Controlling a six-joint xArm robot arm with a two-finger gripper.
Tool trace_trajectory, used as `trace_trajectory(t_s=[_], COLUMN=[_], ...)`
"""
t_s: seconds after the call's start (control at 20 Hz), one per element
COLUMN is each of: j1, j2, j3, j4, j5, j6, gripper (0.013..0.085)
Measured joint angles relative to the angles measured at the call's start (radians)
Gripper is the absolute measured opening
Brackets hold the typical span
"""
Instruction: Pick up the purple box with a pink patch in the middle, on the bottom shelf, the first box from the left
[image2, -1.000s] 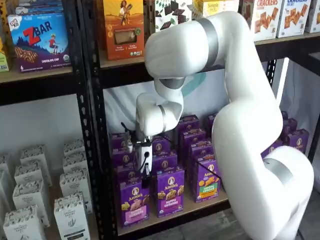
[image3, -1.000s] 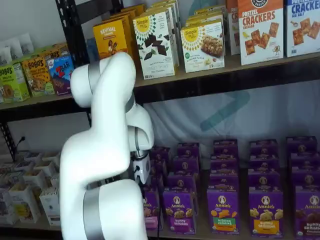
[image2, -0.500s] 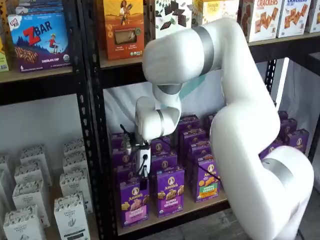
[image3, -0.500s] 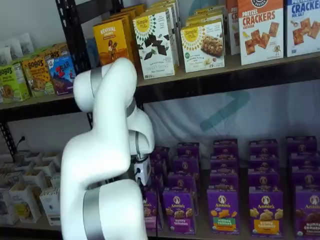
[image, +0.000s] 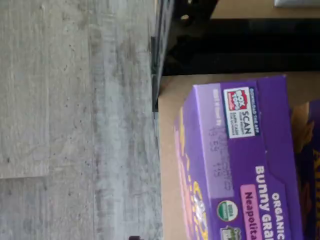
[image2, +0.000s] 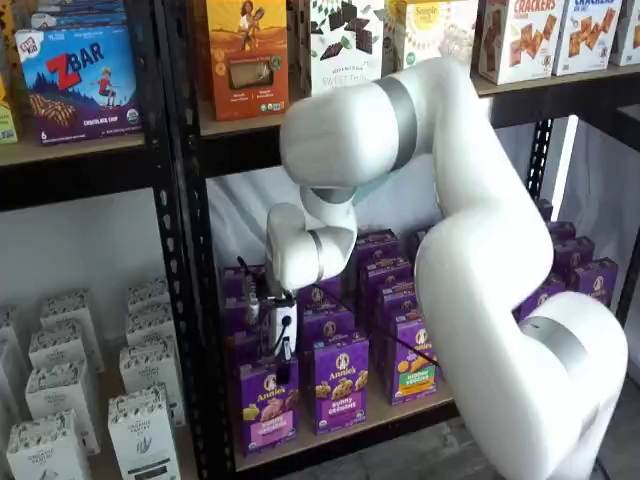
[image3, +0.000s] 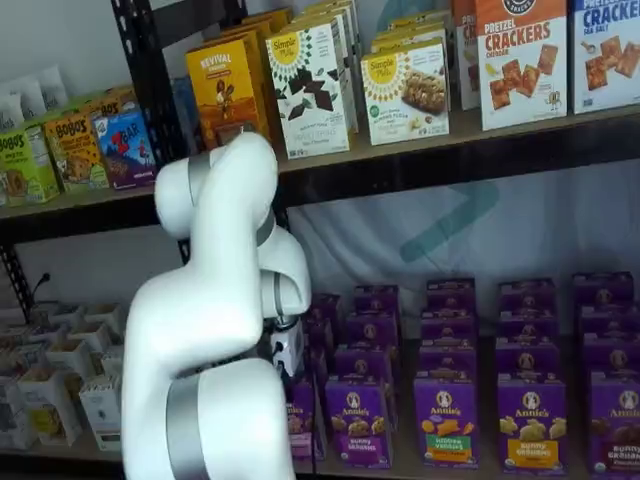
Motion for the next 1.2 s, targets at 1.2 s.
trace_trajectory(t_s=[1.2], j1=[0.002], j2=[0.148], j3=[-0.154], j4=[-0.01], j5=[0.061], j6=[0.011], gripper=[0.081])
